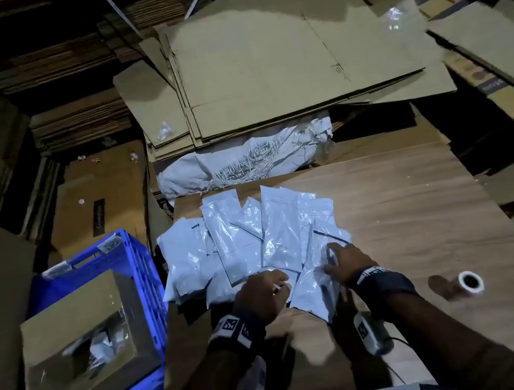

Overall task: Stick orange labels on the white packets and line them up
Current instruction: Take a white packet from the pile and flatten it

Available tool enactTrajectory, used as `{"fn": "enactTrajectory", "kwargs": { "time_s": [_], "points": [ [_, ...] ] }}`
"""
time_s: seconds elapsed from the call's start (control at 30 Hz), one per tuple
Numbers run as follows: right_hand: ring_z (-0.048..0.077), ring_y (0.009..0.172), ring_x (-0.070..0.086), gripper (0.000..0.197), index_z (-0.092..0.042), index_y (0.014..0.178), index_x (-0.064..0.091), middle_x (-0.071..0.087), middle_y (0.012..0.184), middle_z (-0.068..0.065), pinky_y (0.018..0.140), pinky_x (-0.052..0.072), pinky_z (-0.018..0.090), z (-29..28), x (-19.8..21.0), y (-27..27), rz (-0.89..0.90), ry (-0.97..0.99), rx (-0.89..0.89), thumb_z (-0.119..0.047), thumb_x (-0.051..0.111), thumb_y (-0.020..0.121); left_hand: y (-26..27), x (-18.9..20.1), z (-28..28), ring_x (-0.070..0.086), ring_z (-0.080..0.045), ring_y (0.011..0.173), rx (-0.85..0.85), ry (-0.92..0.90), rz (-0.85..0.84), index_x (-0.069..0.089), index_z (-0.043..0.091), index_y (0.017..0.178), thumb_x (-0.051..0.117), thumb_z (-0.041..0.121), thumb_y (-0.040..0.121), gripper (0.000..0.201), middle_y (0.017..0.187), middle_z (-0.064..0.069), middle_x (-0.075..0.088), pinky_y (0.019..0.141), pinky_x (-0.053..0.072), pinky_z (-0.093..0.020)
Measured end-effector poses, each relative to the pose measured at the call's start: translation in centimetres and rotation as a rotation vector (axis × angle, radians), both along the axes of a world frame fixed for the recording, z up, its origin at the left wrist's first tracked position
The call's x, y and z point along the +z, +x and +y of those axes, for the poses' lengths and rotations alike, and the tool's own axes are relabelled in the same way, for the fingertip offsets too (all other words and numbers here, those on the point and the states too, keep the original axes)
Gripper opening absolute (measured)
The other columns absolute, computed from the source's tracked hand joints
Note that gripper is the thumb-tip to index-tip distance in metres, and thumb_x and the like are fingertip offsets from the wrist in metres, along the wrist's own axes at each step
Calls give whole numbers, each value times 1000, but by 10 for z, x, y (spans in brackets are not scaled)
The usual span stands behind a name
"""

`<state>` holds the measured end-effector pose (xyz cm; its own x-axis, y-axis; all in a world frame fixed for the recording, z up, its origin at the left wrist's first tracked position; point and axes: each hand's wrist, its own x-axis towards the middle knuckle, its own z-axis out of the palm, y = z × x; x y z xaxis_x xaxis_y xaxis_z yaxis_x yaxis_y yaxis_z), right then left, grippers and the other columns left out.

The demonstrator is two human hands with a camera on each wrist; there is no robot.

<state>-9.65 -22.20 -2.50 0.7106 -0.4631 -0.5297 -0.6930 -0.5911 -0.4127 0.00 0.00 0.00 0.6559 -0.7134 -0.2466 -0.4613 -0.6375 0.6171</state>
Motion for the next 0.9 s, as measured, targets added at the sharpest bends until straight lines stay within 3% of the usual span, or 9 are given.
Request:
{"fn": "enactTrajectory", "kwargs": {
  "time_s": [0.07,0.13,0.2,0.27,0.43,0.53,0.67,0.83,0.9],
  "points": [
    [38,116,56,45,-24,135,52,53,105,10,88,47,36,2,-5,-2,-17,28,-57,-32,61,91,3,-8,-2,70,-12,90,-20,-28,42,73,20,116,56,47,84,44,110,3,75,85,57,-36],
    [38,123,51,47,-23,140,52,47,97,6,89,45,36,7,-10,-6,-20,63,-111,-25,61,95,-1,-11,-4,70,-14,92,-55,-14,87,72,17,118,57,43,84,45,114,-1,73,87,56,-35],
    [40,129,50,54,-29,147,48,52,117,15,95,46,37,15,-13,-2,-28,77,-145,-26,61,94,-3,-19,-8,67,-15,95,-65,-37,107,70,19,120,59,39,84,43,116,-1,69,91,53,-32],
    [45,125,52,65,-34,151,45,47,133,27,99,49,40,19,-20,2,-27,69,-150,-35,61,87,-6,-27,-10,62,-13,104,-103,-10,127,67,21,125,61,36,87,40,124,2,64,96,49,-29],
    [46,128,44,73,-36,156,38,39,133,24,109,41,41,31,-22,13,-46,49,-165,-27,69,91,0,-47,-11,49,-18,129,-174,19,168,60,21,134,50,44,84,56,138,2,54,108,42,-38],
    [45,134,41,75,-38,156,37,35,140,24,112,39,42,36,-27,28,-41,46,-146,-26,69,90,11,-55,-6,43,-16,135,-174,18,125,59,18,136,57,35,93,47,141,0,51,110,34,-27],
    [42,145,33,80,-38,159,31,30,151,23,116,35,42,44,-31,51,-34,77,-106,-27,69,89,24,-71,5,45,-16,132,-168,-16,125,60,13,136,62,24,97,41,143,-3,45,95,24,-7],
    [37,141,40,80,-39,156,38,33,150,17,114,38,38,46,-44,65,-70,97,-121,-27,73,85,30,-79,11,55,-15,120,-129,-55,143,63,11,133,63,23,97,38,140,-4,46,93,29,-7],
    [36,137,40,77,-43,153,42,35,147,11,113,39,39,46,-51,60,-82,108,-155,-30,74,84,29,-80,11,54,-15,121,-118,-83,142,65,12,131,65,24,96,37,135,-3,50,95,35,-12]
  ]
}}
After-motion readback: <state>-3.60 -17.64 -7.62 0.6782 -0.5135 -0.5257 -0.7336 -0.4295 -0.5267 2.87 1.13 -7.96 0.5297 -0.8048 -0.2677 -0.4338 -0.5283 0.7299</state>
